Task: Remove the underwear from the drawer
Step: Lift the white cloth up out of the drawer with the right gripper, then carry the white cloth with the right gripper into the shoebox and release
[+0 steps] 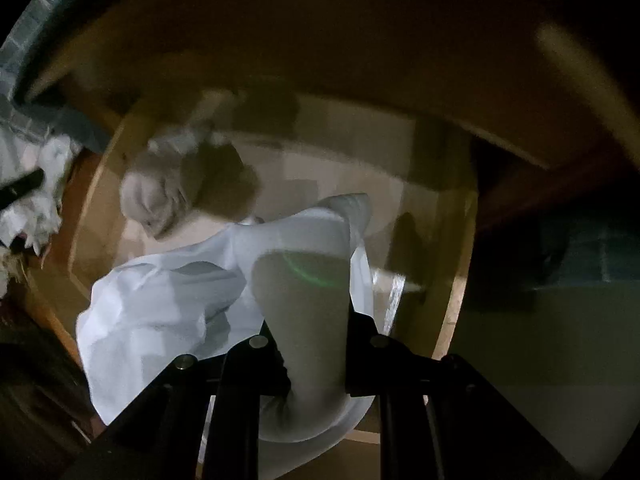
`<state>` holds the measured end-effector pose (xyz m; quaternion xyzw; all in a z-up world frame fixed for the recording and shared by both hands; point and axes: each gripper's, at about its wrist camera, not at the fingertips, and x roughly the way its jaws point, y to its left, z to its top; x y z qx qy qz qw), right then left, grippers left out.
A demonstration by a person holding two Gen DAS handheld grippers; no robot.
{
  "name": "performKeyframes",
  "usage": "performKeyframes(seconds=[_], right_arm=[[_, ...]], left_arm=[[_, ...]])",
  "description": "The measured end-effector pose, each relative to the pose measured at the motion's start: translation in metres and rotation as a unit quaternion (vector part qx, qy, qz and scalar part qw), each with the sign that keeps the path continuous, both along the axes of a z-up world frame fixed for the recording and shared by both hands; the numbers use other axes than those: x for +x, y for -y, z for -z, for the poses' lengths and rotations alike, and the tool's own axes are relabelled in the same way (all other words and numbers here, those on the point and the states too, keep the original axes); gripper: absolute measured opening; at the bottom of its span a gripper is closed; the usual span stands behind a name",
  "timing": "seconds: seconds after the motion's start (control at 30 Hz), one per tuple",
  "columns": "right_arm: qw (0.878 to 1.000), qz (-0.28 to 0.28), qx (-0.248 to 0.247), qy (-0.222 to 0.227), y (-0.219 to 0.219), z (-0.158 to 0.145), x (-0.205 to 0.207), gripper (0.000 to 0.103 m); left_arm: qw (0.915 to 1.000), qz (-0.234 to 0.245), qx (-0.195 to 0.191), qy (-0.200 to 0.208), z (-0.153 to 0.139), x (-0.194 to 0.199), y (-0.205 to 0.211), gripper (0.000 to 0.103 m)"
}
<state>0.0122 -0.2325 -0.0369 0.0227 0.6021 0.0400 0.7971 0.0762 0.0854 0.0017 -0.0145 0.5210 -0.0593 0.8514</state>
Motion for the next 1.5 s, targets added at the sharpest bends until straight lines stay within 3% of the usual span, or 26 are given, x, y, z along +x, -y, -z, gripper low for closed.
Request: performKeyframes(seconds=[0.1, 0.2, 0.47, 0.87, 1.27, 1.5], right_arm=[[1.0, 0.01, 0.011, 0.017, -0.006, -0.033, 0.008, 0.015], [0.999, 0.014, 0.02, 0.037, -0.019, -0.046, 0.006, 0.015], [0.995, 0.021, 0.059, 0.082, -0.02, -0.114, -0.022, 0.015], [0.985, 0.019, 0.048, 0.165, -0.035, -0.228, -0.033, 0.015], [0.967, 0.046, 0.024, 0.249, -0.026, -0.316, 0.026, 0.015], [0.968, 0.06, -0.017, 0.244, -0.012, -0.317, 0.094, 0.015]], left_arm=[[0.9999, 0.012, 0.01, 0.004, 0.001, -0.001, 0.007, 0.062], [0.9996, 0.02, 0.017, 0.005, 0.003, -0.002, 0.011, 0.062], [0.9995, 0.017, 0.026, 0.01, 0.003, -0.001, 0.011, 0.062], [0.9988, 0.029, 0.023, 0.03, -0.003, -0.007, 0.013, 0.062], [0.9989, 0.027, 0.015, 0.034, -0.005, -0.007, 0.013, 0.062], [0.9985, 0.032, 0.0, 0.045, -0.007, -0.011, 0.011, 0.062]])
